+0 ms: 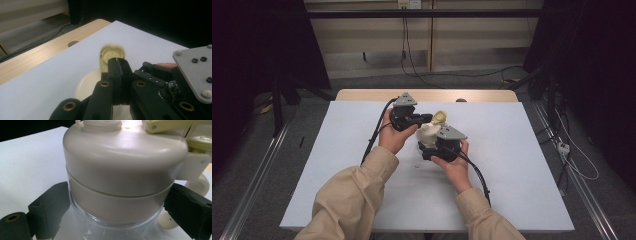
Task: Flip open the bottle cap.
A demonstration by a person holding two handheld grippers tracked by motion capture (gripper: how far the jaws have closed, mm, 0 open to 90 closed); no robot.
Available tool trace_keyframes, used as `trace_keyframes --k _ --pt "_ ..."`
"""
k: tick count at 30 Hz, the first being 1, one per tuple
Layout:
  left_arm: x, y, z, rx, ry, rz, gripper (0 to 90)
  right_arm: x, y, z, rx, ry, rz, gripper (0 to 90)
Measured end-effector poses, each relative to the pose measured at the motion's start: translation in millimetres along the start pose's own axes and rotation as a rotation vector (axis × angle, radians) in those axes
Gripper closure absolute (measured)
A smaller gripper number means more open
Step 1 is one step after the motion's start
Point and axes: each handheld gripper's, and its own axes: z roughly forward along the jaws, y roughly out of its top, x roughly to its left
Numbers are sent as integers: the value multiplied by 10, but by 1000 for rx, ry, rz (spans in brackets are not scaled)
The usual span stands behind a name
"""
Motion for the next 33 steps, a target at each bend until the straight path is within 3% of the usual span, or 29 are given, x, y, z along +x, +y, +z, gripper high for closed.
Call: trace_keyframes --k 17,28,33 --pt "-2 7 -41 -10 -7 -10 873 9 4 -5 -1 -7 -1 77" --pt "7 4 -77 -9 4 -27 703 12 3 -27 18 -10 12 84" --pt "9 -3 -91 1 11 -36 561 1 -3 -29 31 -3 20 81"
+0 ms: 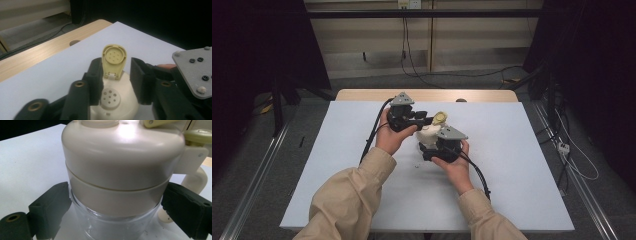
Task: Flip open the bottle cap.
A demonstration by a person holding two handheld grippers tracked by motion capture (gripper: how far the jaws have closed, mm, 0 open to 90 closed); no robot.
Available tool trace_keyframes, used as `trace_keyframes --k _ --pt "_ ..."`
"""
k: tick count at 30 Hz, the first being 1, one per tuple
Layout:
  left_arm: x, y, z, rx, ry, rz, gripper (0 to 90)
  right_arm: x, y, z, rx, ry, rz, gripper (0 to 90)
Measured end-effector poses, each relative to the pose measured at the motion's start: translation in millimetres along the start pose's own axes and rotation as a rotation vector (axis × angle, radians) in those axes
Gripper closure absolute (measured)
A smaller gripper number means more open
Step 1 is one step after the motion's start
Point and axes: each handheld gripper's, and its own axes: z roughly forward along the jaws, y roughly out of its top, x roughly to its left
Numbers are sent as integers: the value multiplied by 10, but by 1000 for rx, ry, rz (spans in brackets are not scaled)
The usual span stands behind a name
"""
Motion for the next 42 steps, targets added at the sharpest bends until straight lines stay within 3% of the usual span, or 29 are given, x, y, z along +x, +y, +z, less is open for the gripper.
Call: trace_keyframes --k 8,11,17,25,42 --pt "23 -38 -28 -2 12 -17 395 -14 -10 -37 7 11 35 100" --pt "35 -49 -43 3 28 -16 305 -26 -22 -59 15 17 34 99" --pt "48 -73 -100 5 24 -11 216 -34 -15 -120 6 31 35 96" --pt "63 -195 -213 9 20 -21 167 -48 -26 -241 22 45 15 91" --pt "122 -512 -496 2 32 -42 127 -158 -82 -544 14 84 31 88"
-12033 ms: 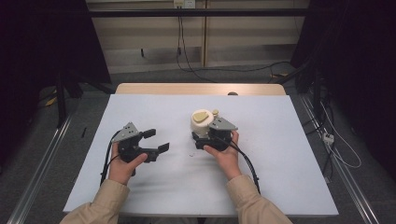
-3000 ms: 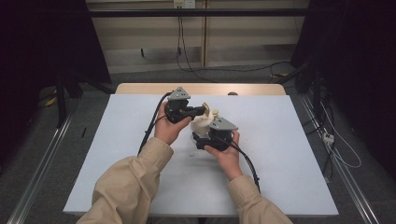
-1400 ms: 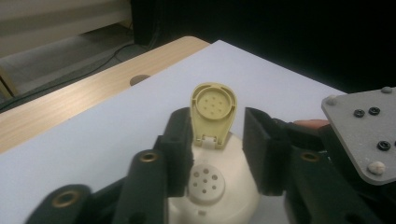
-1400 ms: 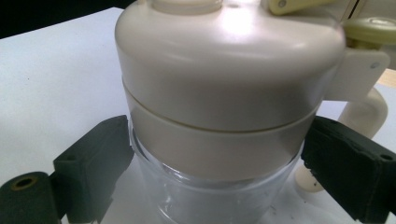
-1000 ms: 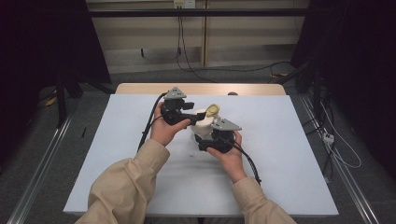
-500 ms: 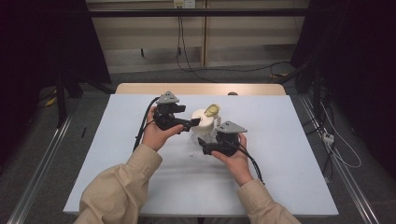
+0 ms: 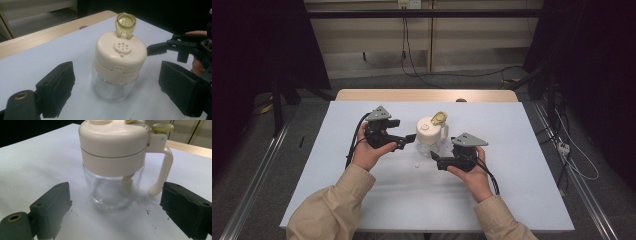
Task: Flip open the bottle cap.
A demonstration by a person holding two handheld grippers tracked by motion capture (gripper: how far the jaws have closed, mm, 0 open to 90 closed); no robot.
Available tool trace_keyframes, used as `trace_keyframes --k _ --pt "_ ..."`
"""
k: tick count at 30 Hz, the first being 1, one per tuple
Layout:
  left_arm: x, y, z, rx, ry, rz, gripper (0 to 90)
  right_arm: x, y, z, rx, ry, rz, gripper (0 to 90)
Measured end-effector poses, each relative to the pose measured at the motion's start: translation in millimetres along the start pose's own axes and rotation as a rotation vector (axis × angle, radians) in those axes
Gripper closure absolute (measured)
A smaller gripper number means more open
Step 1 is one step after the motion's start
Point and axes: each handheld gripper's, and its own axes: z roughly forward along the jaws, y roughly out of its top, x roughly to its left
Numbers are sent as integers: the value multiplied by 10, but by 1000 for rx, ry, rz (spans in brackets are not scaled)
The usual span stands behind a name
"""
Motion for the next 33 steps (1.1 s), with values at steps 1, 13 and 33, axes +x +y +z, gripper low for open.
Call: trace_keyframes --k 1,13,33 --pt "8 -20 -22 0 3 3 126 -8 -7 -20 2 2 4 88" --pt "48 -240 -203 -2 12 -14 113 -87 -95 -212 -11 18 38 85" --pt "90 -583 -465 -3 23 -40 93 -194 -237 -515 -18 11 37 86"
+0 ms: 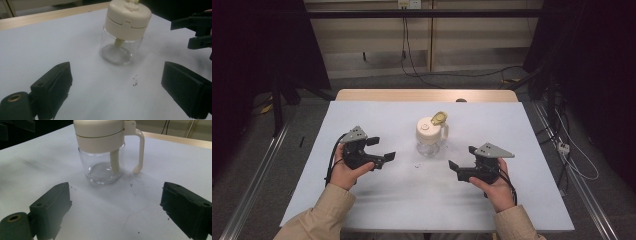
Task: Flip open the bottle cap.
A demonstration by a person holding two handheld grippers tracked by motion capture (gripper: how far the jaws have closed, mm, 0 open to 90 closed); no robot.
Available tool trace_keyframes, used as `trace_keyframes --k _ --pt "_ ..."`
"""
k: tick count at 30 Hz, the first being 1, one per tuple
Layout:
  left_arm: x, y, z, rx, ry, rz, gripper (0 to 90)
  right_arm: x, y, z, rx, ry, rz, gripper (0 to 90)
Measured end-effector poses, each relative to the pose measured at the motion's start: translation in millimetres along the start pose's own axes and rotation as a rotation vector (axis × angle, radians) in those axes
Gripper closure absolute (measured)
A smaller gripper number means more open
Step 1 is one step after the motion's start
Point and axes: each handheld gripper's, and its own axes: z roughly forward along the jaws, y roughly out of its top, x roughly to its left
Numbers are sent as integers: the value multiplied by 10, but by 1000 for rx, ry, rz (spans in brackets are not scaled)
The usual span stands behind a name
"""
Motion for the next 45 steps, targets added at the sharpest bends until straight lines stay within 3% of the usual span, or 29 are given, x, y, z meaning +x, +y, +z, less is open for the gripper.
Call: trace_keyframes --k 12,23,45 --pt "14 -160 -130 -1 4 -4 87 -95 -79 -130 0 -18 12 84" --pt "34 -275 -287 -33 17 -23 85 -158 -169 -286 5 -30 19 85" --pt "90 -479 -535 -33 48 -23 83 -219 -300 -477 13 -60 10 87"
